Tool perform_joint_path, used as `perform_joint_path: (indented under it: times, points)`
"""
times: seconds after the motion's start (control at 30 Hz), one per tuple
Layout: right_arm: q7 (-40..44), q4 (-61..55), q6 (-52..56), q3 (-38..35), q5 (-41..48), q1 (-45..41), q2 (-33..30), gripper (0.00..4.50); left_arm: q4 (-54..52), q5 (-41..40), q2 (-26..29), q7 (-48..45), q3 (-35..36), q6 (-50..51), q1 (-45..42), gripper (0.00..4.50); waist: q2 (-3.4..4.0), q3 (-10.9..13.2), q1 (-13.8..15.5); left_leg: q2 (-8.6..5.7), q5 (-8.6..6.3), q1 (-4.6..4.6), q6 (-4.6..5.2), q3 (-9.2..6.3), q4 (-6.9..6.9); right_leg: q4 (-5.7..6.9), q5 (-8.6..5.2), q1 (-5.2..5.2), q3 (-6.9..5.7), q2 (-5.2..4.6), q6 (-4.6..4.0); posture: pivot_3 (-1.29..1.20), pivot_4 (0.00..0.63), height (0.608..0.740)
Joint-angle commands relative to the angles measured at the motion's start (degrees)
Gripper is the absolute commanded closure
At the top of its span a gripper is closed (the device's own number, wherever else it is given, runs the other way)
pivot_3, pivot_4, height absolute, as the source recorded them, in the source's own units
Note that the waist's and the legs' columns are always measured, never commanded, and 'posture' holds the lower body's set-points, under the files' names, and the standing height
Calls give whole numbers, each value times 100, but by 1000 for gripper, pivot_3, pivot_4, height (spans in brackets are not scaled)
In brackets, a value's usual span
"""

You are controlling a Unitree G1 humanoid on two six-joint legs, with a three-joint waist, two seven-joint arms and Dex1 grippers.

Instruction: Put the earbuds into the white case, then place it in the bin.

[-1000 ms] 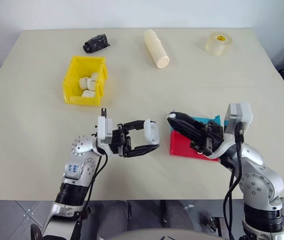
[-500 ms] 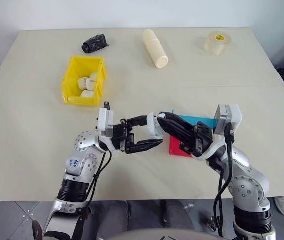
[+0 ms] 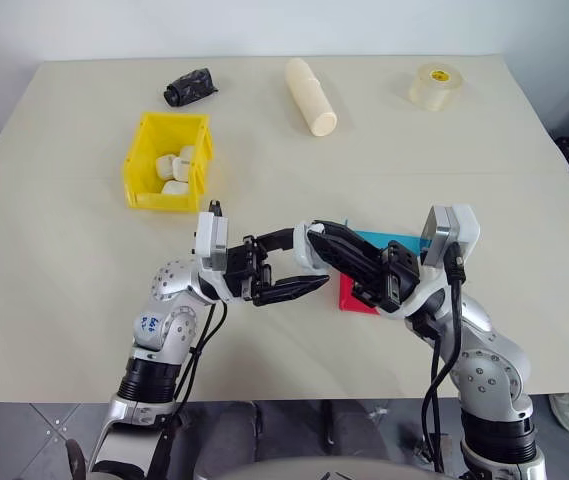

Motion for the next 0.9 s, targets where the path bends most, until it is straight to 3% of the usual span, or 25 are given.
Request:
perform_joint_path:
  times: [0.03,0.2,0.43,0.67,0.9]
  points:
    - [39,-65,-36,-86,108,9,-94,4133,-331,-105,-29,58,10,-34,-77,1699,0,0,0,0,0,0,0,0,0,0,0,0,0,0,0,0,150,740]
    - [32,-210,61,-615,488,-100,-569,4133,-228,5,207,-27,138,-138,58,1699,0,0,3,0,0,0,0,0,0,0,0,0,0,0,0,0,150,740]
    - [572,-23,340,-1244,574,91,-1875,4133,-96,134,558,-248,227,-416,482,1699,0,0,13,1,-1,0,1,2,-5,-6,0,1,1,-1,0,0,150,740]
    - [1362,1246,-172,-368,-1693,286,-3314,4133,-269,151,459,-124,145,-548,605,1699,-2,1,24,-3,-2,1,12,6,2,-9,0,10,0,-2,0,0,150,740]
    - [1622,2080,-558,431,-2967,-277,-3456,4133,-377,209,333,-11,65,-700,627,1699,-2,1,-5,1,0,1,8,11,-1,-5,0,1,2,1,0,0,150,740]
